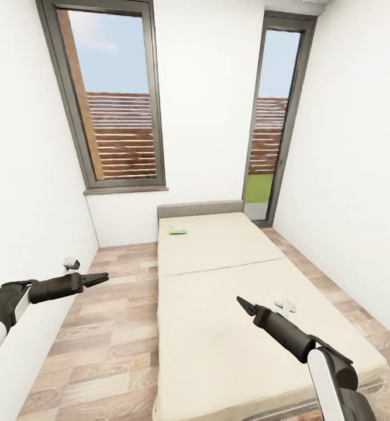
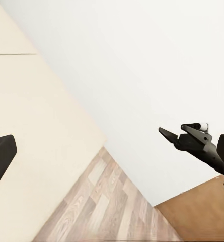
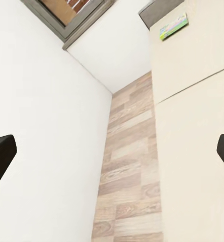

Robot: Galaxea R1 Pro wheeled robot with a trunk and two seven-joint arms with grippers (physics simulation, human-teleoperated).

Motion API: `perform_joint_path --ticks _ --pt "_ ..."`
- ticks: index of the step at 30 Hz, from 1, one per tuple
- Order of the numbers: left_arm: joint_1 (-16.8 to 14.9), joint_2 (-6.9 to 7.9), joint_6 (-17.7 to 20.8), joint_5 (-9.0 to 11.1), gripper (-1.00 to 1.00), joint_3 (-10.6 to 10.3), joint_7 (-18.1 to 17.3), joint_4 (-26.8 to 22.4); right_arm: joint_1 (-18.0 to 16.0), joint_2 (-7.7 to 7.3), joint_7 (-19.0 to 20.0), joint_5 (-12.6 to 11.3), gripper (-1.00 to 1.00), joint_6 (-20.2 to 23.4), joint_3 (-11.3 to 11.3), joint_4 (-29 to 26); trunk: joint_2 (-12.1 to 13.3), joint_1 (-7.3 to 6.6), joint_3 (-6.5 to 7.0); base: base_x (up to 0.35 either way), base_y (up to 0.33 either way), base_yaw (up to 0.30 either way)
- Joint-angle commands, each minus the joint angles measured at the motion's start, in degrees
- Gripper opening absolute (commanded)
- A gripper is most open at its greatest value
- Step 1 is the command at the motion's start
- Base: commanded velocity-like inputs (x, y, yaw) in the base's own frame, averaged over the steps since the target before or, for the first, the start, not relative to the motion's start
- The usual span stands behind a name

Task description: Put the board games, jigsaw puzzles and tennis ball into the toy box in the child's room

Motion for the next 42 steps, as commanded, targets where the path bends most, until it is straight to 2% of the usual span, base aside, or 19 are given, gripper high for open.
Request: perform_joint_path --ticks 1,17,42 --pt "-0.03 0.03 0.61 0.01 1.00 0.01 -0.22 0.00 -0.08 0.08 0.18 -0.18 1.00 0.46 -0.15 -0.03 -0.13 0.05 -0.14 0.100 0.280 -0.281" --pt "-0.03 0.03 0.61 0.01 1.00 0.01 -0.22 0.00 -0.08 0.06 0.19 -0.15 1.00 0.46 -0.15 -0.03 -0.13 0.05 -0.14 0.119 0.215 -0.281" --pt "-0.03 0.03 0.60 0.01 1.00 0.01 -0.22 0.00 -0.08 0.07 0.19 -0.18 1.00 0.32 -0.15 -0.03 -0.13 0.05 -0.14 0.034 0.168 -0.257"
